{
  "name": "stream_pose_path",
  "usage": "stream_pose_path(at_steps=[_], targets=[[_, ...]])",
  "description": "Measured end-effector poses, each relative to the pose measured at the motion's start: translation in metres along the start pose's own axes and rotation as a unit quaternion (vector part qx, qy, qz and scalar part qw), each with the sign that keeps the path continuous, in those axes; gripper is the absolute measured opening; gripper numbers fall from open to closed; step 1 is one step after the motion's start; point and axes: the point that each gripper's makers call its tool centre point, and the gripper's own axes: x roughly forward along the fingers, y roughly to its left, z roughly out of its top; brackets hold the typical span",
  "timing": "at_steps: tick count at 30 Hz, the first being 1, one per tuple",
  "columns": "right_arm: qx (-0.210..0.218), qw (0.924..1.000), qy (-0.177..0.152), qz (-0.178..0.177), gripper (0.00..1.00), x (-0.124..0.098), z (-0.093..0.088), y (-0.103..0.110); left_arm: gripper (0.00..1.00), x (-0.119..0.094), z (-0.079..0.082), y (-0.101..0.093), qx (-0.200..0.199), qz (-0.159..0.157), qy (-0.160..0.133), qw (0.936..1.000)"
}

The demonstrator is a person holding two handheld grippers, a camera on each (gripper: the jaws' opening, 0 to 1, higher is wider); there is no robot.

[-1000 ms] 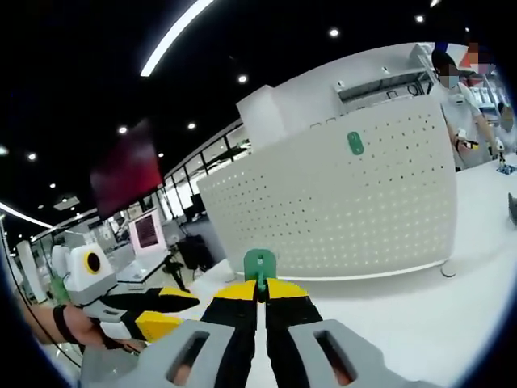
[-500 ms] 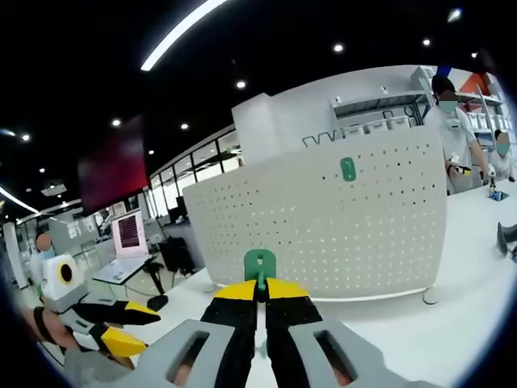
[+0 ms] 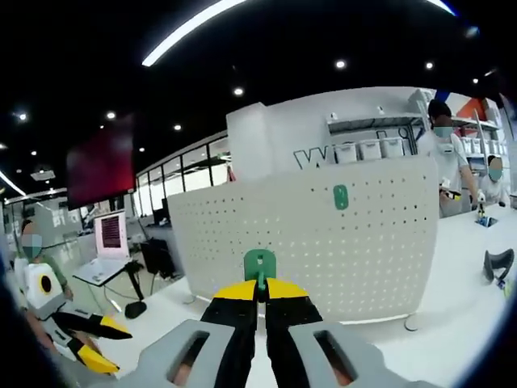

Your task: Insert the hook assembly into the mounting plate slot until the hook locks in place.

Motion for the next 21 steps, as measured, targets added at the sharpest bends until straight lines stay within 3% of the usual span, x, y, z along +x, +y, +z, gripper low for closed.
stream_pose_path(at_steps=[21], targets=[[-0.024, 0.9984, -0.007, -0.050, 0.01, 0.030, 0.018, -0.015, 0.42, -0.003, -0.005, 0.009, 0.003, -0.030, -0.001, 0.9995]])
